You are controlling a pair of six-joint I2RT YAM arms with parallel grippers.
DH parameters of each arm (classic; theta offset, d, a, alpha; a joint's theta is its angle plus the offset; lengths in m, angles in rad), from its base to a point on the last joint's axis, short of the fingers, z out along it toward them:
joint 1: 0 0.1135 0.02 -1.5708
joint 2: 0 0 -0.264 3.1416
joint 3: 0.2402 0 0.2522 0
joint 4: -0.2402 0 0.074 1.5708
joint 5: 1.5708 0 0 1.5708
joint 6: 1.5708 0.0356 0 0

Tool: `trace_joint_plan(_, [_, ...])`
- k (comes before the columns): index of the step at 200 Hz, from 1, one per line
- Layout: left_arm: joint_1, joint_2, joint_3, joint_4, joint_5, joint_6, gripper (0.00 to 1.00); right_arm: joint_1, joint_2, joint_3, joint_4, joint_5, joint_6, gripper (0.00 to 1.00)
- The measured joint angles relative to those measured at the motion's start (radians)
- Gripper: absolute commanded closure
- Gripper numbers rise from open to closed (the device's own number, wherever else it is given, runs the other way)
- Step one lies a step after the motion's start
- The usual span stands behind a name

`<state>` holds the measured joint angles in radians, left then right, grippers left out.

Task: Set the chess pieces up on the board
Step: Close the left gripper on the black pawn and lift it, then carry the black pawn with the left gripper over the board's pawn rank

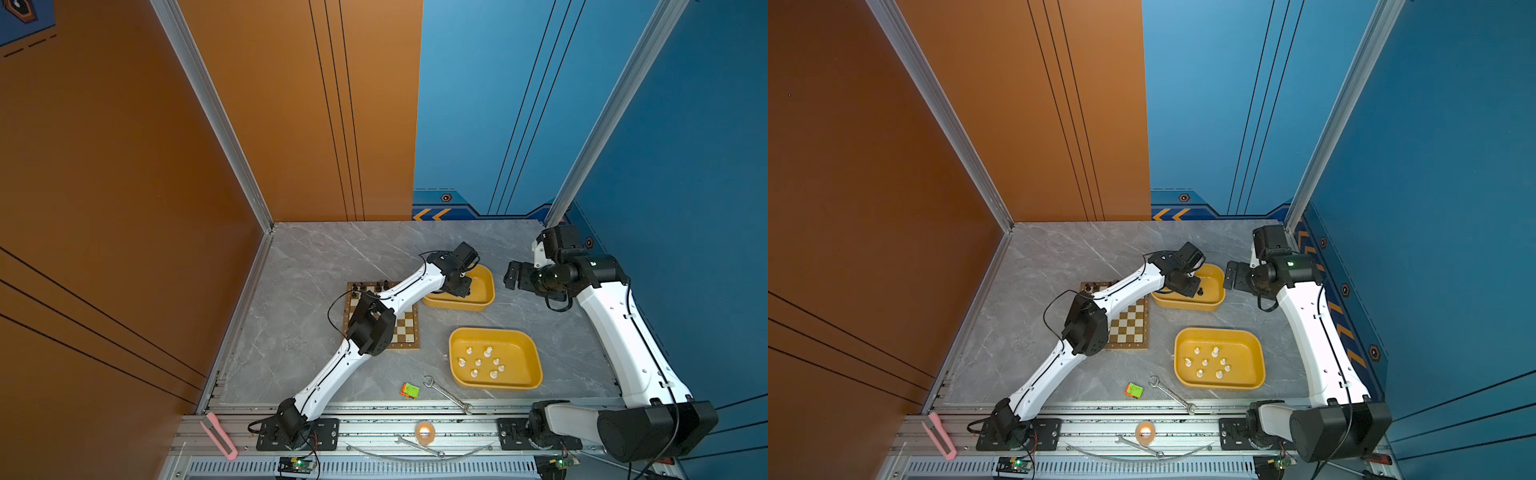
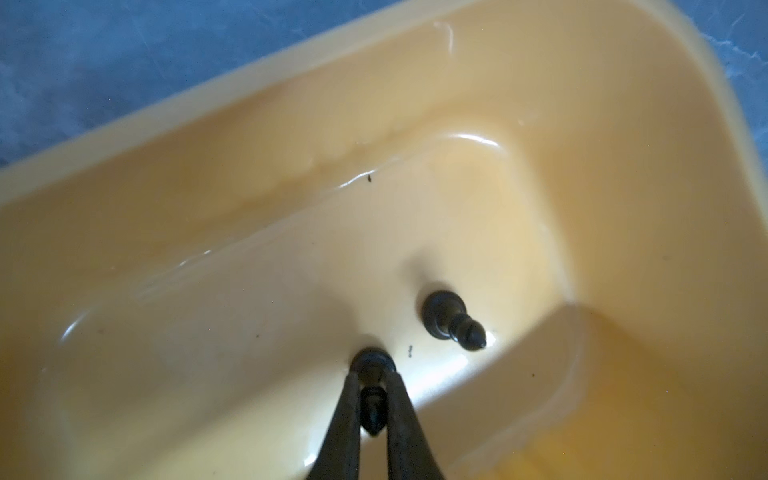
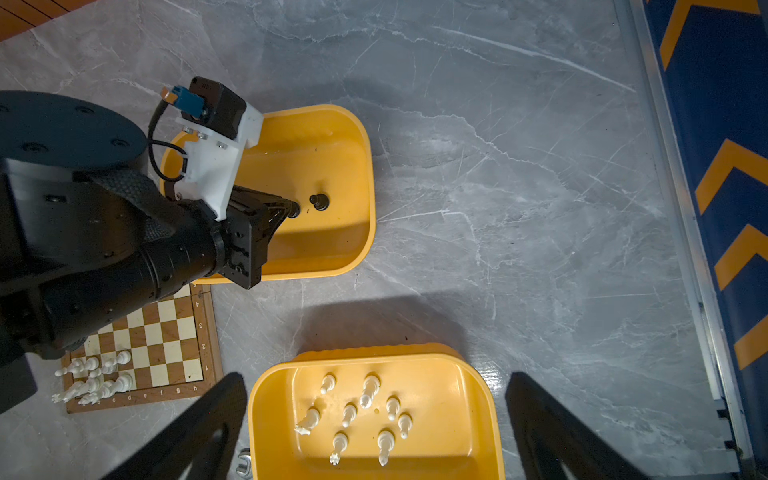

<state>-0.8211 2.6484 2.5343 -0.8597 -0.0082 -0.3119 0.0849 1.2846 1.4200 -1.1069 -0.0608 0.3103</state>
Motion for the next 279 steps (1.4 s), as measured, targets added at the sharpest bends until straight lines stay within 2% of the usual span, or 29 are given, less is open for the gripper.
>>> trace_joint_plan(76, [0.004, 0.0, 0.0, 0.003, -0.002, 0.016, 0.97, 0.0, 0.0, 0.0, -0.002, 0.0, 0.0, 0.0])
trace_joint_plan(111, [0.006, -0.016, 0.0, 0.002, -0.017, 0.032, 0.96, 0.0, 0.001, 0.0, -0.002, -0.001, 0.0, 0.0])
trace_joint_plan(179, [0.054, -0.211, -0.061, 0.004, -0.073, 0.051, 0.96, 0.025, 0.031, 0.006, -0.001, -0.019, 0.0, 0.0])
trace_joint_plan(221, [0.118, -0.405, -0.229, 0.013, -0.138, 0.062, 0.96, 0.093, 0.085, 0.05, 0.005, -0.019, 0.002, 0.0])
trace_joint_plan(279, [0.263, -0.674, -0.624, 0.039, -0.222, 0.058, 0.98, 0.212, 0.219, 0.144, 0.045, -0.019, 0.004, 0.0])
